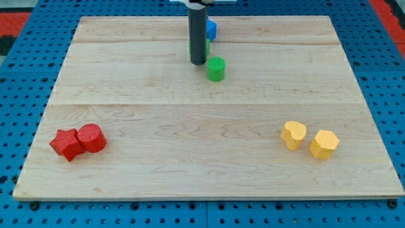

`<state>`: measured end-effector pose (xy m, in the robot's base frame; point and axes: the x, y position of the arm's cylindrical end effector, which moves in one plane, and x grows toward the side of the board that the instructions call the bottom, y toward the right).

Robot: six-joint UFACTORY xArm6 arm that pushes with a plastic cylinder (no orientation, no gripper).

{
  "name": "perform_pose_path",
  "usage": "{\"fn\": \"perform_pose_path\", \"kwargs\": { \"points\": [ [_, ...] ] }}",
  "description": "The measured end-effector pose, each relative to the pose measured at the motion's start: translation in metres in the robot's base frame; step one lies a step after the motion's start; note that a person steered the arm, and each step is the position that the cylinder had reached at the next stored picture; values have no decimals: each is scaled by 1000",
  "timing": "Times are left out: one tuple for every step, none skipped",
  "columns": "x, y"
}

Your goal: Push the green circle into the green star

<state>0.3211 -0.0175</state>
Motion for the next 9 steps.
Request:
{"fn": "perform_pose_path", "kwargs": {
  "points": [
    [-16, -6],
    [26, -25],
    [60, -40],
    [70, 49],
    [62, 69],
    [2, 39],
    [-15, 21],
    [76, 37],
    [206, -14]
  ]
}}
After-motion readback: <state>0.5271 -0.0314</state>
